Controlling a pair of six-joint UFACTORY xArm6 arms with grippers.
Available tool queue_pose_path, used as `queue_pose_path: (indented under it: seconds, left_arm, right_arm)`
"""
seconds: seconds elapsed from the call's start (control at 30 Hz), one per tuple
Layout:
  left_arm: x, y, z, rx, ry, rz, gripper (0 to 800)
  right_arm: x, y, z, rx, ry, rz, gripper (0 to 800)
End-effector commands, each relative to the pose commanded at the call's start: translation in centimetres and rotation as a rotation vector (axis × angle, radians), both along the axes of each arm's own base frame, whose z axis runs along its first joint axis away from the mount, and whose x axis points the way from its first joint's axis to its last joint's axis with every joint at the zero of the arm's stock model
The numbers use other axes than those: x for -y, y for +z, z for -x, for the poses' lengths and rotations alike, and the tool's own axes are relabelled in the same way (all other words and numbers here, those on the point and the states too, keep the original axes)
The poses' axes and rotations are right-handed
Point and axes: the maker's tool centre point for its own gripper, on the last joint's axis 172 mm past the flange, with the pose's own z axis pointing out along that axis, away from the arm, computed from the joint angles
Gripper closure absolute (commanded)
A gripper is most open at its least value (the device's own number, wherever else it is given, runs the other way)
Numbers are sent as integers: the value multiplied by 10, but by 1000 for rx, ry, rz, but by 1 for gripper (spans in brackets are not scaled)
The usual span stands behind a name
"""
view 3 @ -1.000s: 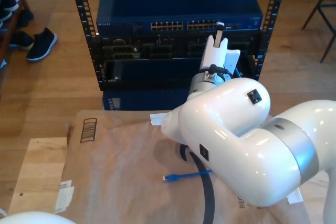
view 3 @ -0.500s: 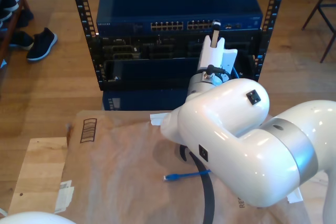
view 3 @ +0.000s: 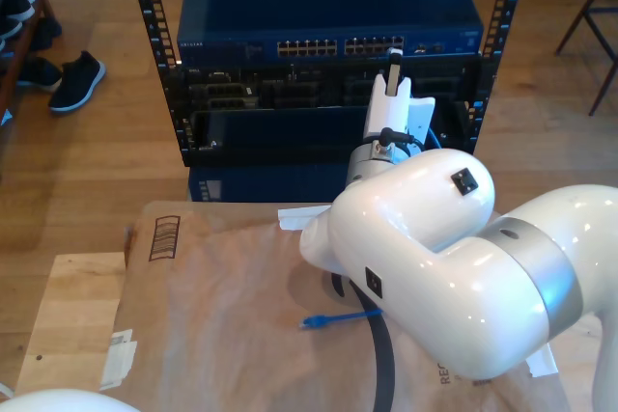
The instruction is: Grab the cable and plug it in
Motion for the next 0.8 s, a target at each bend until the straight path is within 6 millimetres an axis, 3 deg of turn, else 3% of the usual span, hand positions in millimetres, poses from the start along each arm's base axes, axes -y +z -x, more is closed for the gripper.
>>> queue_pose_path:
  seconds: [0.8]
  left_arm:
    - [0,0,0,0,0,0,2]
  right_arm:
    - [6,8,-3,18,-12,-8,800]
